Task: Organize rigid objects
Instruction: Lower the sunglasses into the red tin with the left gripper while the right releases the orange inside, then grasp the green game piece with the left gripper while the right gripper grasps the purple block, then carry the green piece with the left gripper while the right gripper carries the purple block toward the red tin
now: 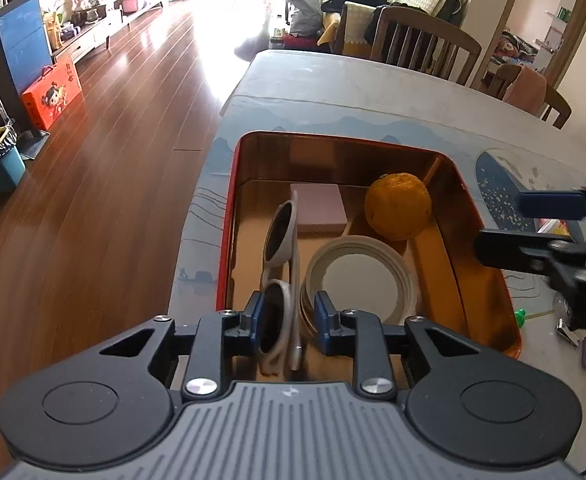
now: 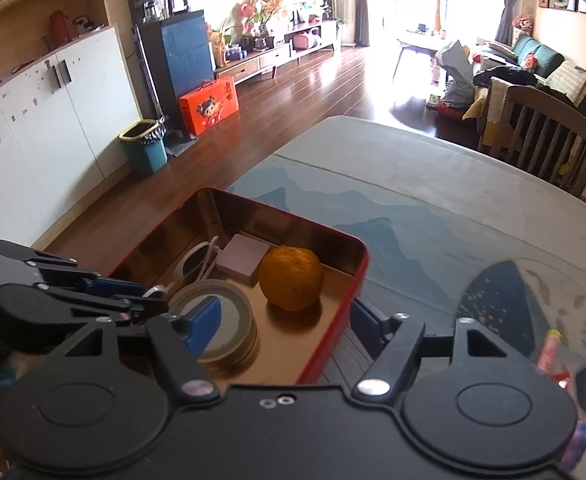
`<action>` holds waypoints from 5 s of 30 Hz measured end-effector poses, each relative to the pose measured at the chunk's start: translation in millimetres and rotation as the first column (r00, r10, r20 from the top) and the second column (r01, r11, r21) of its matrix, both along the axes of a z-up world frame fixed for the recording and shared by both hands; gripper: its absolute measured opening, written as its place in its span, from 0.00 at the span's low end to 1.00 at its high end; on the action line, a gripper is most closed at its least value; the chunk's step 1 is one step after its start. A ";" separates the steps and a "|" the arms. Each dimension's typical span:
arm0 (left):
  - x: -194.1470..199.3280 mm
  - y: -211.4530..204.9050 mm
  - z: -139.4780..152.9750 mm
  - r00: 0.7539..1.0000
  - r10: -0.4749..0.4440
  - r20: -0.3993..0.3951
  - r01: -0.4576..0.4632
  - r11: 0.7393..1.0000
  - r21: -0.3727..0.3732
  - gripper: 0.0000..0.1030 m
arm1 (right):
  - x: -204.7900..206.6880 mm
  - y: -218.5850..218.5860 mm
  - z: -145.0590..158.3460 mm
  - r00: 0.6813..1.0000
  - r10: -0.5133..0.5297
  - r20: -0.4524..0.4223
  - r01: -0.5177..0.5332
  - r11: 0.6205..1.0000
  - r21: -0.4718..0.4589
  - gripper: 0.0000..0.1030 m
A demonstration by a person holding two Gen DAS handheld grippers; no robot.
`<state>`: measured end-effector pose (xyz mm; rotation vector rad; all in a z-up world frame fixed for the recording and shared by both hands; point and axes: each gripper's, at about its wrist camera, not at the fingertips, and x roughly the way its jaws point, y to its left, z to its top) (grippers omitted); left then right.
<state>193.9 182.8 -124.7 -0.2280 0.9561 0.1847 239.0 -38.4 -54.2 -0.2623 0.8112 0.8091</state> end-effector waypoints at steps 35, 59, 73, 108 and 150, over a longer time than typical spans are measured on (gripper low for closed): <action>-5.3 -159.2 74.0 0.967 -0.082 0.241 0.068 0.995 0.068 0.83 | -20.6 -220.9 5.2 0.961 -0.278 -0.003 0.276 0.952 0.136 1.00; 40.1 -237.7 -17.7 0.994 -0.096 0.049 0.086 0.978 0.189 0.83 | -25.7 -219.9 -67.2 0.996 0.074 -0.040 -0.077 0.994 -0.078 0.84; 52.7 -237.8 -37.9 0.999 -0.028 -0.014 0.031 0.981 0.189 0.59 | -20.6 -212.1 -84.6 0.983 0.177 -0.058 -0.183 0.977 -0.114 0.58; 27.1 -220.1 12.9 0.996 -0.028 0.080 0.019 0.994 0.110 0.24 | -25.9 -224.4 -28.7 0.998 0.052 0.024 -0.051 0.998 -0.021 0.38; 19.3 -25.7 63.5 0.988 0.056 0.142 -0.070 0.993 0.095 0.24 | -31.6 -33.1 18.8 0.986 0.135 0.101 -0.135 0.991 0.001 0.38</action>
